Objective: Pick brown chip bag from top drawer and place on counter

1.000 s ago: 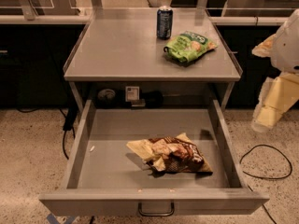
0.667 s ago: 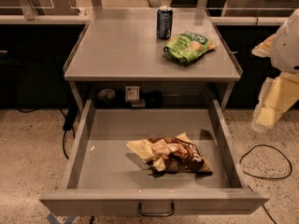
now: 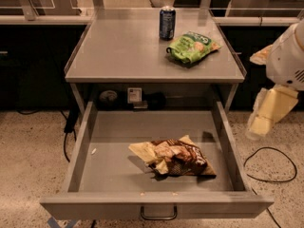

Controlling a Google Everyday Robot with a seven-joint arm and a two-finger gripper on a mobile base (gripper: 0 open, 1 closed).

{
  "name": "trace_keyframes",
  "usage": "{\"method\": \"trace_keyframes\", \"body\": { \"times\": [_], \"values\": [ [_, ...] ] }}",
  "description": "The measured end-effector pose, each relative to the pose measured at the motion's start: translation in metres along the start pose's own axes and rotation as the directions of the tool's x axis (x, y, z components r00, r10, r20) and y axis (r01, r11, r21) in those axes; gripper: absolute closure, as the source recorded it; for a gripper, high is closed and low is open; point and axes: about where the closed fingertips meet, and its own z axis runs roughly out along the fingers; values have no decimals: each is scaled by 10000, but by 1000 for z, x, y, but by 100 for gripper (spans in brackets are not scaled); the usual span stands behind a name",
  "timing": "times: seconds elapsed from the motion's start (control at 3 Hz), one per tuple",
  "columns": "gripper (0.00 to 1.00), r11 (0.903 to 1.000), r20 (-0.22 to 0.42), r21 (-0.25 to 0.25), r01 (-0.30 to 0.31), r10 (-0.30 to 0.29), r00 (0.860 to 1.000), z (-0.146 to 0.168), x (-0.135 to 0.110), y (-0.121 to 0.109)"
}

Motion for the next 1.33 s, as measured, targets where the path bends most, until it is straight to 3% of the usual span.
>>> {"method": "trace_keyframes", "body": {
  "times": [0.33, 0.67, 1.33],
  "values": [
    [0, 9995, 352, -320, -52, 63, 9994, 40, -1, 3],
    [0, 9956, 1114, -937, -35, 140, 9937, 106, -12, 11],
    [0, 9949, 1116, -1003, 145, -33, 9938, 116, -13, 16]
  ]
}}
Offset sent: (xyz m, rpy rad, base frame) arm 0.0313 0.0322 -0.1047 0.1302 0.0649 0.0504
